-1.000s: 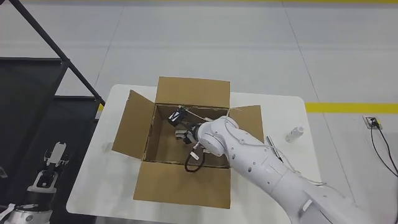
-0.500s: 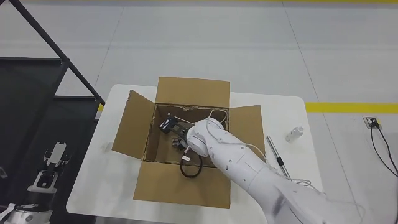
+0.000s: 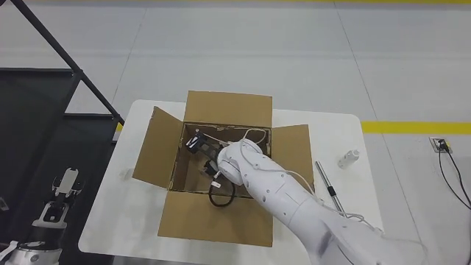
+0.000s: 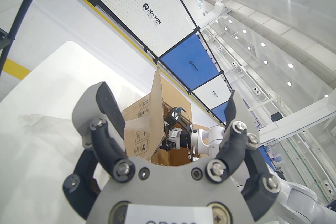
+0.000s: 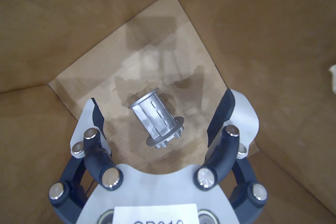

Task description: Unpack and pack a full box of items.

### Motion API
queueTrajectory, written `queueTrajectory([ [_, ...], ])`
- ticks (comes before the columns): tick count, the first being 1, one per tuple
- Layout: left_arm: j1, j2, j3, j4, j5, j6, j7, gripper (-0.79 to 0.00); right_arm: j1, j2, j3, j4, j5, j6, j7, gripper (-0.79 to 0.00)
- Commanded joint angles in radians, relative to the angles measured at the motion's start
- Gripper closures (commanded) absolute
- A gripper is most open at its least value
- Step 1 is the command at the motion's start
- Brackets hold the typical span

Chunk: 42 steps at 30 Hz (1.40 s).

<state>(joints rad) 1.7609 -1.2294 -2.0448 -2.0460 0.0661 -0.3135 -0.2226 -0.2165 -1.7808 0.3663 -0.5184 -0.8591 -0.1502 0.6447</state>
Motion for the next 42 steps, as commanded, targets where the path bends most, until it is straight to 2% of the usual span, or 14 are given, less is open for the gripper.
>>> queueTrajectory([
  [1, 0.000, 0.000, 0.000, 0.000, 0.000, 0.000, 0.000, -0.785, -0.006, 0.009, 0.010, -0.027, -0.017, 0.010, -0.007, -0.785],
  [11, 0.000, 0.000, 0.000, 0.000, 0.000, 0.000, 0.000, -0.785, -0.085, 0.096, 0.087, -0.257, -0.138, 0.088, 0.016, -0.785],
  [16, 0.000, 0.000, 0.000, 0.000, 0.000, 0.000, 0.000, -0.785, -0.152, 0.163, 0.167, -0.448, -0.239, 0.164, 0.087, -0.785],
  [19, 0.000, 0.000, 0.000, 0.000, 0.000, 0.000, 0.000, -0.785, -0.229, 0.216, 0.244, -0.603, -0.342, 0.248, 0.145, -0.785],
  [21, 0.000, 0.000, 0.000, 0.000, 0.000, 0.000, 0.000, -0.785, -0.297, 0.252, 0.303, -0.720, -0.408, 0.290, 0.177, -0.785],
  [24, 0.000, 0.000, 0.000, 0.000, 0.000, 0.000, 0.000, -0.785, -0.472, 0.323, 0.452, -0.970, -0.541, 0.322, 0.240, -0.785],
  [27, 0.000, 0.000, 0.000, 0.000, 0.000, 0.000, 0.000, -0.785, -0.707, 0.387, 0.635, -1.267, -0.657, 0.277, 0.282, -0.785],
  [30, 0.000, 0.000, 0.000, 0.000, 0.000, 0.000, 0.000, -0.785, -0.882, 0.420, 0.768, -1.456, -0.695, 0.225, 0.263, -0.785],
  [33, 0.000, 0.000, 0.000, 0.000, 0.000, 0.000, 0.000, -0.785, -1.024, 0.437, 0.854, -1.578, -0.702, 0.195, 0.186, -0.785],
  [37, 0.000, 0.000, 0.000, 0.000, 0.000, 0.000, 0.000, -0.785, -1.191, 0.450, 0.943, -1.687, -0.754, 0.221, 0.111, -0.785],
  [42, 0.000, 0.000, 0.000, 0.000, 0.000, 0.000, 0.000, -0.785, -1.348, 0.458, 1.061, -1.765, -0.686, 0.224, -0.015, -0.785],
])
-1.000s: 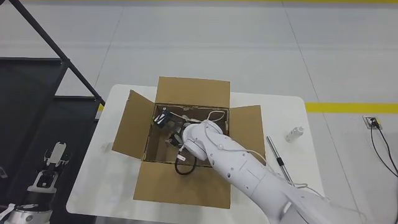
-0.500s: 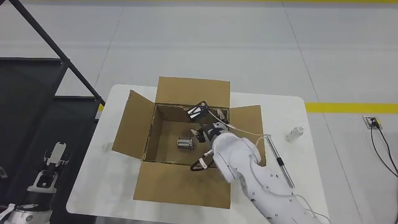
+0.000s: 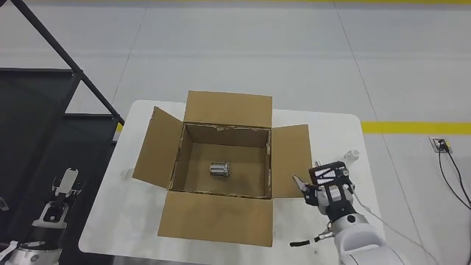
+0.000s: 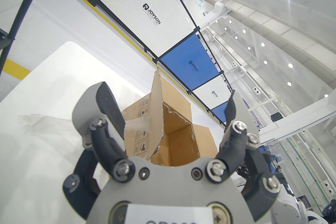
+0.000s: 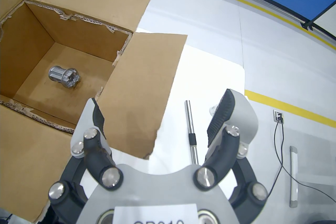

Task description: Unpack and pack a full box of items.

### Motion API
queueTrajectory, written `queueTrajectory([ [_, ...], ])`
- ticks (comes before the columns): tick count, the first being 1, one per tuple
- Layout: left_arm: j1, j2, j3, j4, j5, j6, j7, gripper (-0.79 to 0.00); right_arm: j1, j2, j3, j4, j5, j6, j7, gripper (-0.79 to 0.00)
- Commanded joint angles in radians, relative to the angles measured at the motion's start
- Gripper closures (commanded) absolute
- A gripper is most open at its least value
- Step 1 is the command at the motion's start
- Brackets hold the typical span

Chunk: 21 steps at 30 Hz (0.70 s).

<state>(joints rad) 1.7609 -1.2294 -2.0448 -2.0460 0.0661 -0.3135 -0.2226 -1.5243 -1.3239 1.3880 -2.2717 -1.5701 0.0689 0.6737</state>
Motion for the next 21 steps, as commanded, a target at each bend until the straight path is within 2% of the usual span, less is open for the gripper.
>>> queueTrajectory([
  [1, 0.000, 0.000, 0.000, 0.000, 0.000, 0.000, 0.000, -0.785, -0.069, 0.003, 0.065, -0.016, 0.046, 0.006, -0.073, -0.785],
  [2, 0.000, 0.000, 0.000, 0.000, 0.000, 0.000, 0.000, -0.785, -0.092, 0.003, 0.087, -0.017, 0.068, 0.006, -0.097, -0.785],
  [16, 0.000, 0.000, 0.000, 0.000, 0.000, 0.000, 0.000, -0.785, -0.085, 0.002, 0.091, 0.002, 0.093, 0.006, -0.109, -0.785],
  [21, 0.000, 0.000, 0.000, 0.000, 0.000, 0.000, 0.000, -0.785, -0.068, 0.003, 0.178, 0.034, 0.174, 0.022, -0.097, -0.785],
])
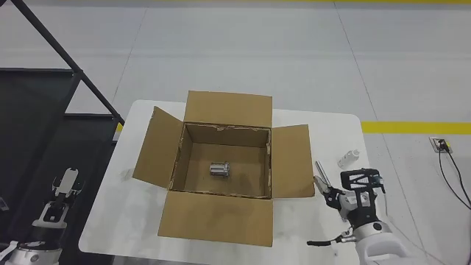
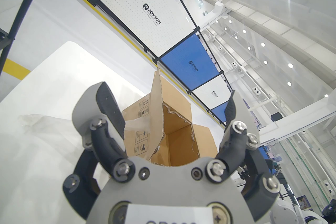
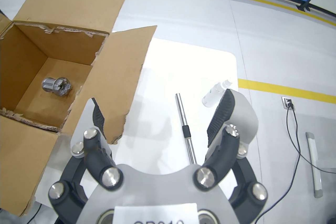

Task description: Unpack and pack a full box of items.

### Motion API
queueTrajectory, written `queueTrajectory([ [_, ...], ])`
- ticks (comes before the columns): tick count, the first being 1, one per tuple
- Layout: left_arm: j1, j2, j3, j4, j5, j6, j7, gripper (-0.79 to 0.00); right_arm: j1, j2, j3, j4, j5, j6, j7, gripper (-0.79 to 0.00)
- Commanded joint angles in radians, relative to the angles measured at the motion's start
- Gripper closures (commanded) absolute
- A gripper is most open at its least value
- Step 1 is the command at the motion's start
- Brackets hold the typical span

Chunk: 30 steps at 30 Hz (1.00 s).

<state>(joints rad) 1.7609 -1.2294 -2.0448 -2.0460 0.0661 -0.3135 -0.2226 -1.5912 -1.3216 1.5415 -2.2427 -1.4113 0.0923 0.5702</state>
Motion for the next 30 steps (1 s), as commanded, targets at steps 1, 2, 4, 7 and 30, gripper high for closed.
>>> queueTrajectory([
  [1, 0.000, 0.000, 0.000, 0.000, 0.000, 0.000, 0.000, -0.785, -0.003, 0.002, 0.043, 0.011, 0.023, -0.009, 0.014, -0.785],
  [2, 0.000, 0.000, 0.000, 0.000, 0.000, 0.000, 0.000, -0.785, -0.004, 0.004, 0.061, 0.018, 0.022, -0.019, 0.026, -0.785],
  [4, 0.000, 0.000, 0.000, 0.000, 0.000, 0.000, 0.000, -0.785, -0.001, 0.008, 0.088, 0.041, 0.020, -0.055, 0.062, -0.785],
  [7, 0.000, 0.000, 0.000, 0.000, 0.000, 0.000, 0.000, -0.785, 0.034, 0.014, 0.099, 0.111, -0.002, -0.107, 0.147, -0.785],
  [30, 0.000, 0.000, 0.000, 0.000, 0.000, 0.000, 0.000, -0.785, 0.404, 0.013, -0.025, 0.599, -0.041, -0.135, 0.509, -0.388],
])
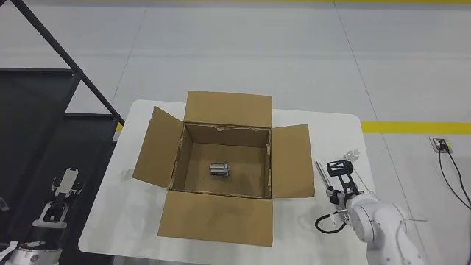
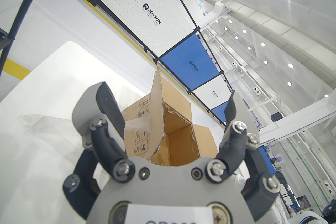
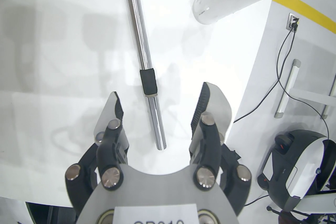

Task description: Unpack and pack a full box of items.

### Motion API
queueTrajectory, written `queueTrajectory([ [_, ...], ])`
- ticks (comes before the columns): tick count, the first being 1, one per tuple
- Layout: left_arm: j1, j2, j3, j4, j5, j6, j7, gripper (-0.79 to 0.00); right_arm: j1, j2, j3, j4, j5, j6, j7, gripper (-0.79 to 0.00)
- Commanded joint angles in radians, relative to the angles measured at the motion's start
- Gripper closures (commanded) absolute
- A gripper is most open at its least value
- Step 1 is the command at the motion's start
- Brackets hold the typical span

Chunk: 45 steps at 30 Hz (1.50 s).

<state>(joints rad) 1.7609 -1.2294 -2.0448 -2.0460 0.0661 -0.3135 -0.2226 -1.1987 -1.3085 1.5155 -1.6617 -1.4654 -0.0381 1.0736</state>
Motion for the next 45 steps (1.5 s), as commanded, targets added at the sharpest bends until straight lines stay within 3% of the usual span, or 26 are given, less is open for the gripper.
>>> queueTrajectory([
  [1, 0.000, 0.000, 0.000, 0.000, 0.000, 0.000, 0.000, -0.785, 0.023, 0.000, 0.002, 0.034, 0.022, -0.009, 0.011, -0.379],
  [12, 0.000, 0.000, 0.000, 0.000, 0.000, 0.000, 0.000, -0.785, 0.125, -0.001, -0.020, 0.171, 0.083, -0.020, 0.041, -0.369],
  [19, 0.000, 0.000, 0.000, 0.000, 0.000, 0.000, 0.000, -0.785, 0.152, 0.002, -0.030, 0.201, 0.097, -0.034, 0.061, -0.271],
  [35, 0.000, 0.000, 0.000, 0.000, 0.000, 0.000, 0.000, -0.785, 0.175, 0.006, -0.074, 0.226, 0.099, -0.041, 0.092, -0.268],
  [41, 0.000, 0.000, 0.000, 0.000, 0.000, 0.000, 0.000, -0.785, 0.192, 0.007, -0.091, 0.248, 0.076, -0.029, 0.102, -0.145],
  [45, 0.000, 0.000, 0.000, 0.000, 0.000, 0.000, 0.000, -0.785, 0.199, 0.007, -0.101, 0.258, 0.068, -0.023, 0.109, -0.123],
])
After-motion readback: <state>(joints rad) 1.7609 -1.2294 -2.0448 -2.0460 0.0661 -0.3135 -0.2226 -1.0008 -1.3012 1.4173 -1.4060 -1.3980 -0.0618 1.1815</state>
